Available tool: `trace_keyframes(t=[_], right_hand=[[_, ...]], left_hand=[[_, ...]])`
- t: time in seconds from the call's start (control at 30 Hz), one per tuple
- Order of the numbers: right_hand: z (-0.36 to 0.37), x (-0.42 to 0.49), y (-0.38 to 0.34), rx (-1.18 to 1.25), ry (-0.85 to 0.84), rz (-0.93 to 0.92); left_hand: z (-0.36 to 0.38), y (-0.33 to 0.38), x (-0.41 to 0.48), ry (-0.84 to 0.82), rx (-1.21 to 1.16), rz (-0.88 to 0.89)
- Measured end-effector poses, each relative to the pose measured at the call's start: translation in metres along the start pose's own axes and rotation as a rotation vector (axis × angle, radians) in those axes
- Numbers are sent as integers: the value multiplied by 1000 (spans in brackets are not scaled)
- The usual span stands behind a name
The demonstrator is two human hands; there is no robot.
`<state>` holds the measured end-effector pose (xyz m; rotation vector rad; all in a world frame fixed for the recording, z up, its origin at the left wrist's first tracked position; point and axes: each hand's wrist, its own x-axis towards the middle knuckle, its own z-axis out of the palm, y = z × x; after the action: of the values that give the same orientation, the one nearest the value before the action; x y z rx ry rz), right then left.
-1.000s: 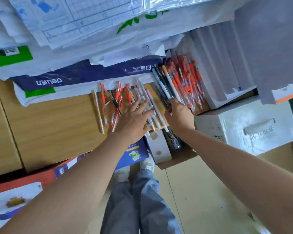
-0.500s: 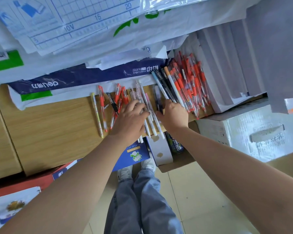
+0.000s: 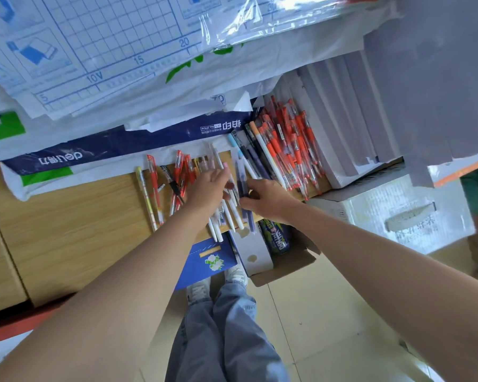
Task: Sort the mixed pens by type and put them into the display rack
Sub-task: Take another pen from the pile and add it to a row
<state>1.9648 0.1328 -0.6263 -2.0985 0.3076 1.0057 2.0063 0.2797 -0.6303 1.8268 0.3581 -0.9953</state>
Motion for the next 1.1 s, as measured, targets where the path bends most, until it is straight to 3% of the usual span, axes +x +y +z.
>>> trace_keyframes(t=[0.13, 0.37, 0.6, 0.67, 0.8, 0.83, 0.93, 1.1], right_hand=[[-4, -12, -5, 58, -162, -11], [-5, -13, -1, 303, -169, 24], [-5, -16, -6, 88, -185, -16], [-3, -16, -2, 83, -108, -9], [0, -8, 14, -169, 519, 43], [-1, -7, 15, -231, 596, 91], [1, -2, 16, -431, 548, 147], [14, 17, 14, -516, 535, 202]], left_hand=[[1, 5, 2, -26, -233, -38], [-3, 2, -4, -55, -137, 95], [-5, -7, -9, -131, -133, 72], [-7, -8, -9, -129, -140, 53], [-10, -7, -7, -50, -115, 42], [-11, -9, -7, -42, -117, 37], [-14, -13, -9, -36, -157, 21], [-21, -18, -5, -32, -152, -3]])
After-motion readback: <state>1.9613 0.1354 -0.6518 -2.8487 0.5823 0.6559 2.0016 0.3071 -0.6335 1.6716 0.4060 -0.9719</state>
